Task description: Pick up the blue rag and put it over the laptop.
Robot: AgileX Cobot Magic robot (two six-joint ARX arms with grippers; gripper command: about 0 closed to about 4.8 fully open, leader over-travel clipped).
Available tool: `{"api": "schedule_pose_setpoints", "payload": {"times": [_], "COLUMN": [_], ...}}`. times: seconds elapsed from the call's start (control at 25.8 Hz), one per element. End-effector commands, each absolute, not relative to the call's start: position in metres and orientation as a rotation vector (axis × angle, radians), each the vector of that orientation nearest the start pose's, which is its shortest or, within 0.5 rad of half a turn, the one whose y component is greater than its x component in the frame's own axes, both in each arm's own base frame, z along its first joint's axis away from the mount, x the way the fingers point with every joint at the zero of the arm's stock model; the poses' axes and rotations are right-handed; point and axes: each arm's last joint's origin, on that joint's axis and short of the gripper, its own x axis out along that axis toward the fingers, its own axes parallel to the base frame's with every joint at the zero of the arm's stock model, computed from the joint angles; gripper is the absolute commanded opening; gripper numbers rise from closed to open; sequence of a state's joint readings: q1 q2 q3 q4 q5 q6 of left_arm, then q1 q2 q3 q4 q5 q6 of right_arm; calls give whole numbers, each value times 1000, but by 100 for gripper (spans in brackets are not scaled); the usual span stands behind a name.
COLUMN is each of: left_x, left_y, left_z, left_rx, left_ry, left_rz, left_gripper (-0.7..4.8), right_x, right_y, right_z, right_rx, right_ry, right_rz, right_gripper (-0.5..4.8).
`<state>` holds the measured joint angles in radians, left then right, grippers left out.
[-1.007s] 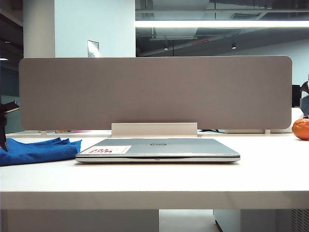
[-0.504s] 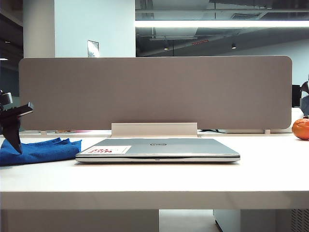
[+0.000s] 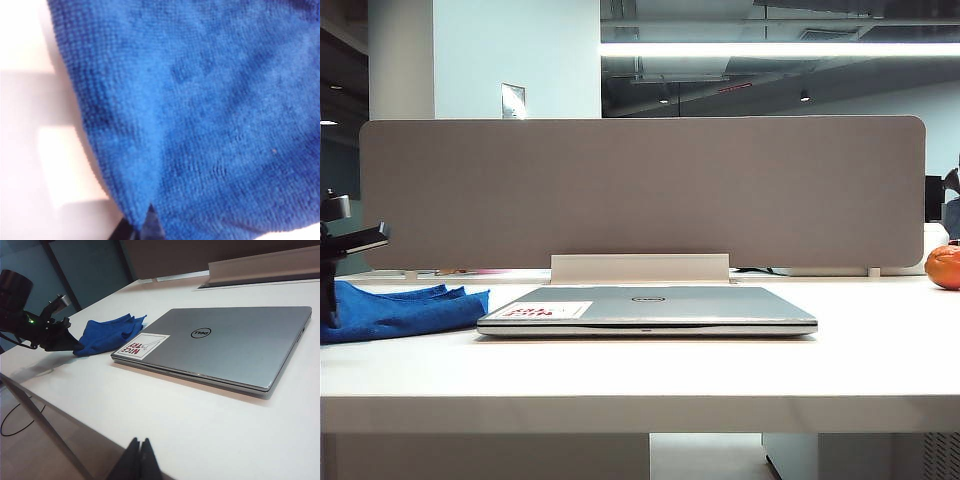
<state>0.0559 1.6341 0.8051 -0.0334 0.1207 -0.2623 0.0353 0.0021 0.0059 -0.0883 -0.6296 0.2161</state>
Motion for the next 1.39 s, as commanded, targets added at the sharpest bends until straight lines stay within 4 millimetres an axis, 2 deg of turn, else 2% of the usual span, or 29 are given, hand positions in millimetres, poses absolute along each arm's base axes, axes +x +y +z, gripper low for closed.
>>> {"api": "schedule_pose_setpoints", "payload": {"times": [0.04, 0.15, 0.43, 0.5, 0.7, 0.77, 0.85, 1.05, 1.28, 1.39], "left_x": [315, 323, 347, 357, 367, 370, 373, 386, 408, 421], "left_y": [13, 10, 5, -4, -29, -51, -71, -101, -132, -153], "left_z": [164, 179, 233, 262, 298, 318, 328, 330, 316, 300], "left_rx": [-343, -393, -517, -511, -470, -436, -412, -399, -396, -437], "left_ry": [824, 784, 644, 569, 474, 410, 363, 350, 404, 505], "left_rz": [-8, -103, -252, -310, -390, -393, -433, -501, -549, -636], "left_gripper": [-6, -6, -6, -6, -6, -6, -6, -6, -6, -6], "right_x": [91, 91, 91, 91, 91, 91, 91, 91, 91, 91], "right_y": [20, 20, 20, 20, 20, 20, 20, 20, 20, 20], "right_z": [157, 157, 157, 157, 157, 157, 157, 157, 157, 157], "right_rx": [231, 231, 231, 231, 231, 231, 231, 231, 231, 231], "right_ry": [147, 147, 147, 147, 147, 147, 147, 147, 147, 147], "right_rz": [653, 653, 653, 653, 652, 652, 653, 653, 652, 653], "right_gripper": [-5, -5, -5, -5, -5, -5, -5, -5, -5, -5]}}
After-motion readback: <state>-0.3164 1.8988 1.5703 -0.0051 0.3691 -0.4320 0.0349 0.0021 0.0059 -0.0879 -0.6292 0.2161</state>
